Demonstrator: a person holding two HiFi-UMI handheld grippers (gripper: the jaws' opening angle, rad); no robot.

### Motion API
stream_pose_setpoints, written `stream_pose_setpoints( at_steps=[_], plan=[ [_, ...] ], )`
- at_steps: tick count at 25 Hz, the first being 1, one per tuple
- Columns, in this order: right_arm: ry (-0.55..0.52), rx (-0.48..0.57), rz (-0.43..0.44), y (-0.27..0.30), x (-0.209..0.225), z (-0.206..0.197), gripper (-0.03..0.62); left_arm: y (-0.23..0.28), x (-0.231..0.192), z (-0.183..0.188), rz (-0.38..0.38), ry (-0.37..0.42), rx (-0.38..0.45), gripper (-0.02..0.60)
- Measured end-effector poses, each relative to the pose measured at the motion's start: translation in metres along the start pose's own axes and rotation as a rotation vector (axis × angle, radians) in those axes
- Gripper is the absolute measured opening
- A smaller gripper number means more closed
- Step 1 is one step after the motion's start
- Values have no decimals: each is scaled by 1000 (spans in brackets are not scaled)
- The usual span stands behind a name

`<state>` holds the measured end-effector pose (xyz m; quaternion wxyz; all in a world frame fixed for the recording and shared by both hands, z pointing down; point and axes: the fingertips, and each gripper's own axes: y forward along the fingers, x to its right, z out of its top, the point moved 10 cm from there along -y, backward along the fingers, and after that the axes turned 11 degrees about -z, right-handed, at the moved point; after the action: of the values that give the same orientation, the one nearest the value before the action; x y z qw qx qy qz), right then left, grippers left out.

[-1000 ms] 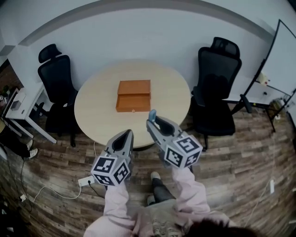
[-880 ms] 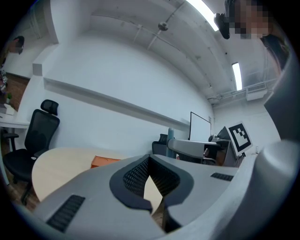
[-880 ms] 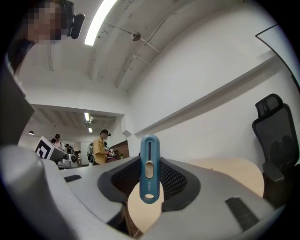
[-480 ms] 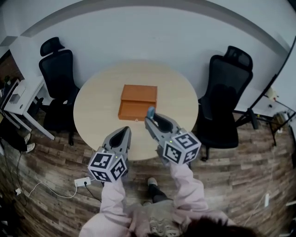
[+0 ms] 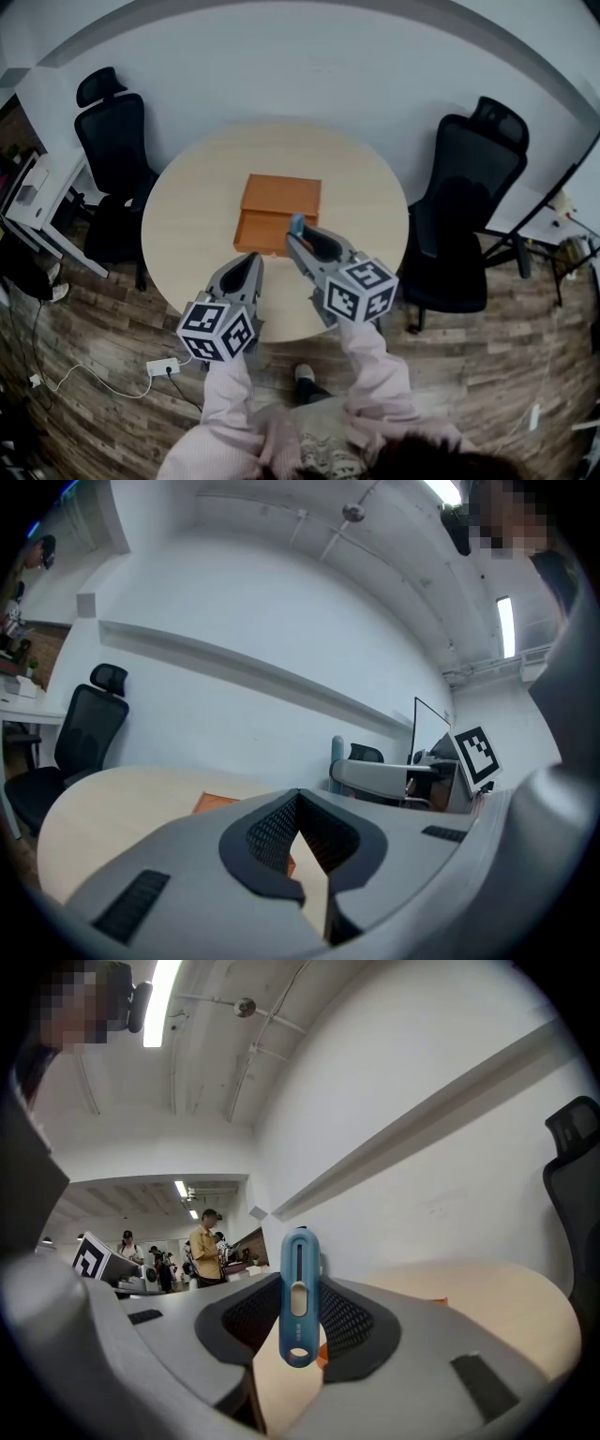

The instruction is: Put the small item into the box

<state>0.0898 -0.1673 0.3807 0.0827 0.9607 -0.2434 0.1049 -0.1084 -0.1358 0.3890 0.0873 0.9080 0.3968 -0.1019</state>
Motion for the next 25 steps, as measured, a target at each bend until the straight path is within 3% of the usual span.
stream_pose_setpoints(
  at_steps=[14,25],
  plan=[
    [-52,-21,53,55,13,4,139,26,-38,0,64,-4,15,14],
    [-45,-78,33,95,17,1,139,37,-77,3,54,-41,-27,14]
  ],
)
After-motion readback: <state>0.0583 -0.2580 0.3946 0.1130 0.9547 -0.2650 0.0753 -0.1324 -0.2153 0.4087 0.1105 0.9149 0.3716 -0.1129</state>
